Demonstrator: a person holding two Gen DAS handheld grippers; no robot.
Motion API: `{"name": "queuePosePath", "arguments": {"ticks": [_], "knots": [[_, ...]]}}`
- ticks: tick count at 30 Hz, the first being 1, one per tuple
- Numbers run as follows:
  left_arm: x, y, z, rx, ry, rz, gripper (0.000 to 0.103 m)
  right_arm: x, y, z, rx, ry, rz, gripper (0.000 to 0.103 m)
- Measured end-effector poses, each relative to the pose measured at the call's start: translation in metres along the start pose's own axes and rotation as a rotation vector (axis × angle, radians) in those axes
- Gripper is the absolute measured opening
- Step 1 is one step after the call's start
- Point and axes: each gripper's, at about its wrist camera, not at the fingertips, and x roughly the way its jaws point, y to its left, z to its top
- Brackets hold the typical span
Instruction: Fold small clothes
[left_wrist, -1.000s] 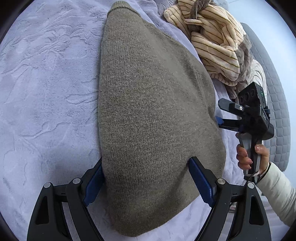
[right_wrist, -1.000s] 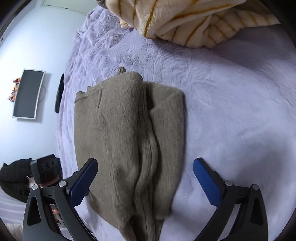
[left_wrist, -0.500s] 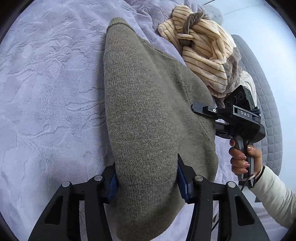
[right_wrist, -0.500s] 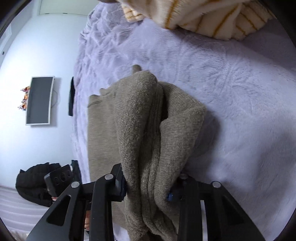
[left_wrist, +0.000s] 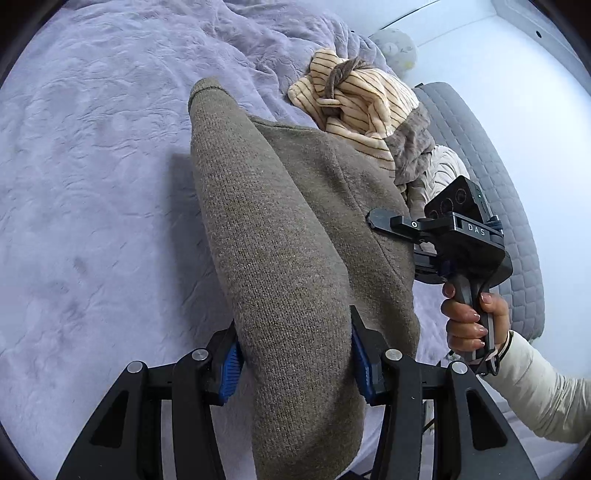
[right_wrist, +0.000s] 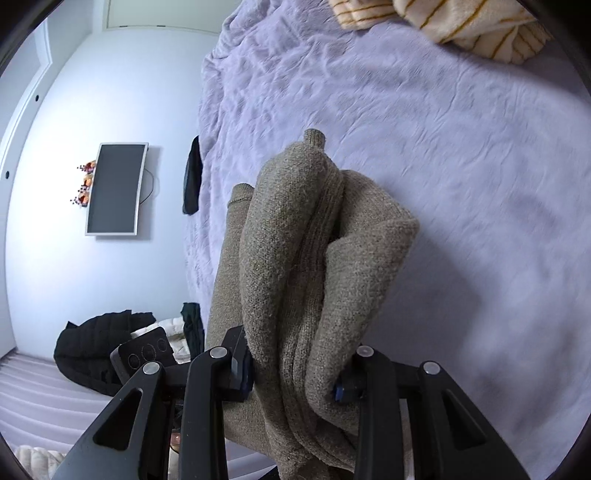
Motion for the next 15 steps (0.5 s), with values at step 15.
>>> {"name": "queuePosePath", "arguments": {"ticks": [15], "knots": [[-0.037,0.071,-0.1,-0.086,0.094,0.271,0.063,0.094,0.003,-0.092,-0.148,0.079,-0.42,0.06]]}}
